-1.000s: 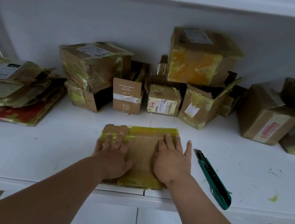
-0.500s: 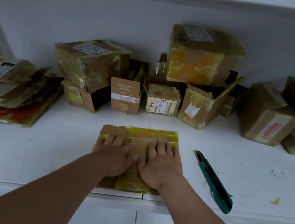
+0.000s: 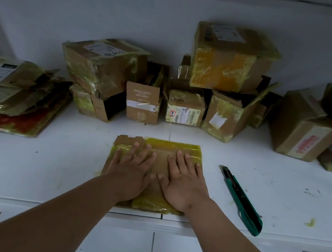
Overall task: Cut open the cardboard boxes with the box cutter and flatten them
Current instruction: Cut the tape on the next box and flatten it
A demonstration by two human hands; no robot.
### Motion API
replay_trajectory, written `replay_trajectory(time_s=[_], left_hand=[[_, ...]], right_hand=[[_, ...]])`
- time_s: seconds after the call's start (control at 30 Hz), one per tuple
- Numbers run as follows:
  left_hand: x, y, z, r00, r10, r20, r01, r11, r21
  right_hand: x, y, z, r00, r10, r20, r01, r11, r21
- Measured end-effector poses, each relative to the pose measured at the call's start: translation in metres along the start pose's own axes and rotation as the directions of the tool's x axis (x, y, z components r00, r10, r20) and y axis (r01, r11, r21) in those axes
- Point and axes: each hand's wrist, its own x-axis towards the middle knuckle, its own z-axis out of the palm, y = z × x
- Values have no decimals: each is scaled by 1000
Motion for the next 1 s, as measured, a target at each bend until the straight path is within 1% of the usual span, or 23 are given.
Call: replay_trajectory(time_s=[0.03, 0.1, 0.17, 0.2, 0.27, 0.33, 0.37, 0.47, 0.53, 0.6, 0.67, 0.7, 0.73, 0.83, 0.87, 0.93, 1.0], left_hand=[[-3, 2, 3, 1000, 1, -23, -2, 1000, -5], [-8, 5, 8, 1000, -3, -25, 3, 1000, -26], [-9, 4, 6, 1000, 1, 17, 0, 999, -44], [-8, 3, 4, 999, 3, 48, -1, 999, -54], [-8, 3, -2, 996, 15, 93, -10, 998, -57], [-8, 4, -1, 994, 29, 103, -26, 999, -32], [-8, 4, 0, 995, 32, 96, -31, 999, -20], [-11, 1, 5, 998, 45, 41, -45, 999, 1], [-17, 0, 9, 999, 40, -32, -39, 998, 40], [-22, 1, 14, 998, 0, -61, 3, 999, 45], [-25, 3, 15, 999, -34, -18, 34, 999, -14], [-25, 3, 14, 999, -35, 4, 35, 999, -39], [-25, 2, 14, 999, -30, 22, 31, 998, -45], [-24, 1, 15, 999, -16, 35, 16, 1000, -11], [-24, 1, 15, 999, -17, 38, 17, 1000, 2], [-24, 1, 16, 999, -22, 47, 21, 1000, 11], [-24, 1, 15, 999, -25, 38, 25, 1000, 9]], right_hand=[[-2, -1, 1, 1000, -3, -24, 2, 1000, -14], [-6, -9, 0, 996, -30, -86, 22, 996, -90], [-11, -19, -4, 992, -55, -116, 33, 982, -185], [-14, -22, -4, 993, -54, -102, 32, 978, -205], [-19, -22, 1, 997, -46, -55, 37, 987, -154], [-23, -16, 8, 999, -47, -16, 46, 997, -64], [-24, -13, 10, 999, -50, -9, 49, 998, -46], [-23, -11, 11, 999, -50, 8, 50, 998, -37], [-22, -12, 9, 998, -51, 31, 51, 998, -27], [-19, -10, 1, 994, -51, 102, 53, 998, -18], [-18, -4, -12, 979, -60, 195, 62, 998, -5], [-19, 0, -15, 975, -65, 213, 68, 998, -5], [-21, 3, -13, 977, -68, 201, 72, 997, -16], [-32, 8, 3, 996, -61, 71, 66, 996, -59], [-33, 8, 7, 997, -62, 51, 65, 996, -56], [-30, 8, 9, 996, -69, 59, 71, 997, -29], [-28, 11, 3, 994, -82, 74, 79, 996, 41]])
